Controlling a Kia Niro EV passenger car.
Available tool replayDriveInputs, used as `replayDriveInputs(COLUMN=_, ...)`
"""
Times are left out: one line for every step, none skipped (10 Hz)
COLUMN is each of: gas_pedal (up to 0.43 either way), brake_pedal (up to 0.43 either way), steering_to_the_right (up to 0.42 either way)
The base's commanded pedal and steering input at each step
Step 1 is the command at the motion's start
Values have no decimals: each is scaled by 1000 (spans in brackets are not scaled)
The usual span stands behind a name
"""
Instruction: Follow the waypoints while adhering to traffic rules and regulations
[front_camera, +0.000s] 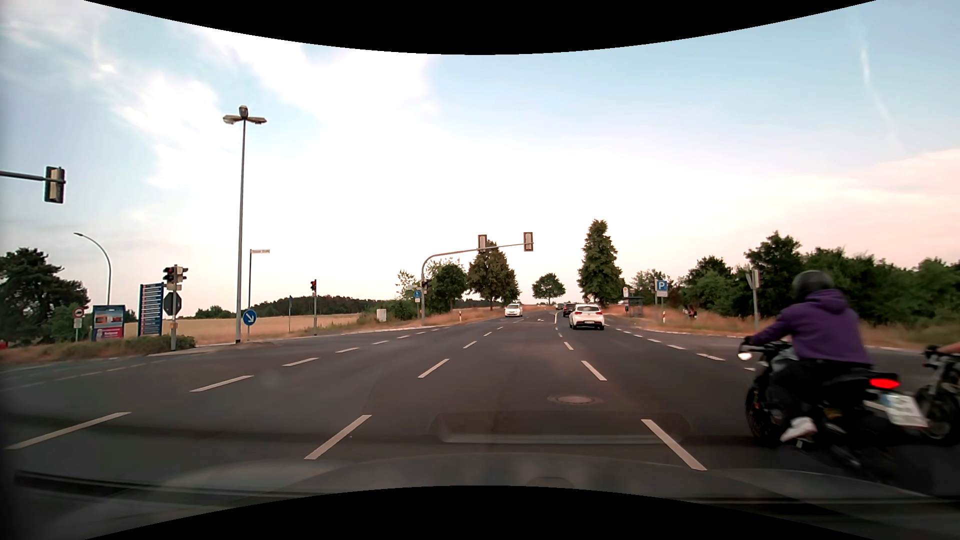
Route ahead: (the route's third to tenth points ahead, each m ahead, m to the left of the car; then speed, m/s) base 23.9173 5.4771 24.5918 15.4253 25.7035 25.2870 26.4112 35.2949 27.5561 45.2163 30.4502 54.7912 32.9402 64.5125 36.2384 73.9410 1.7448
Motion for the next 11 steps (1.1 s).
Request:
replayDriveInputs(gas_pedal=378, brake_pedal=0, steering_to_the_right=-1)
replayDriveInputs(gas_pedal=378, brake_pedal=0, steering_to_the_right=-2)
replayDriveInputs(gas_pedal=378, brake_pedal=0, steering_to_the_right=-1)
replayDriveInputs(gas_pedal=390, brake_pedal=0, steering_to_the_right=-1)
replayDriveInputs(gas_pedal=390, brake_pedal=0, steering_to_the_right=-1)
replayDriveInputs(gas_pedal=398, brake_pedal=0, steering_to_the_right=-1)
replayDriveInputs(gas_pedal=398, brake_pedal=0, steering_to_the_right=-2)
replayDriveInputs(gas_pedal=398, brake_pedal=0, steering_to_the_right=-1)
replayDriveInputs(gas_pedal=398, brake_pedal=0, steering_to_the_right=-1)
replayDriveInputs(gas_pedal=398, brake_pedal=0, steering_to_the_right=-1)
replayDriveInputs(gas_pedal=398, brake_pedal=0, steering_to_the_right=-1)
